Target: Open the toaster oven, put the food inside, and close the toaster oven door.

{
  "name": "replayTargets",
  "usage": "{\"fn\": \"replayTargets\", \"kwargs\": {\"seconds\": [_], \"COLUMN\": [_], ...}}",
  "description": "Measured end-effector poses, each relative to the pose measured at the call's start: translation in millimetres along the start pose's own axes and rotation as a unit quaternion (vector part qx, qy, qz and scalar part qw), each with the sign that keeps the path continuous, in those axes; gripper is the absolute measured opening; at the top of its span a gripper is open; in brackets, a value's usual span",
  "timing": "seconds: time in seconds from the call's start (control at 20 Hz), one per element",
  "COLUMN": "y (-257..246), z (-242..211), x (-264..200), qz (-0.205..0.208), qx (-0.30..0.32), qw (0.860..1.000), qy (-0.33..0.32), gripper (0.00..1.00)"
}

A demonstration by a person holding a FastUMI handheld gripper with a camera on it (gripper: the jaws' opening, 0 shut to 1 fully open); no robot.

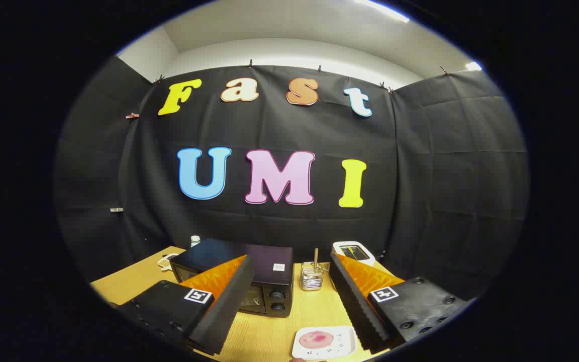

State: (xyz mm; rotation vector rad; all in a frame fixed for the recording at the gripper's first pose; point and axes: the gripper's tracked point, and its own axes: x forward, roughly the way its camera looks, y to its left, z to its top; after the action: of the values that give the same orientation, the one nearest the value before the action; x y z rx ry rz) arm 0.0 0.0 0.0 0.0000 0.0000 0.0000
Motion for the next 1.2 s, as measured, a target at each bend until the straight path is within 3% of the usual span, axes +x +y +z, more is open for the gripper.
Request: {"fn": "replayTargets", "kwargs": {"seconds": [1.2], "y": [20], "z": [-13], "x": [15], "qz": [0.014], "qx": [0.000], "qw": [1.000], "qy": [0.012], "gripper": [0.98]}}
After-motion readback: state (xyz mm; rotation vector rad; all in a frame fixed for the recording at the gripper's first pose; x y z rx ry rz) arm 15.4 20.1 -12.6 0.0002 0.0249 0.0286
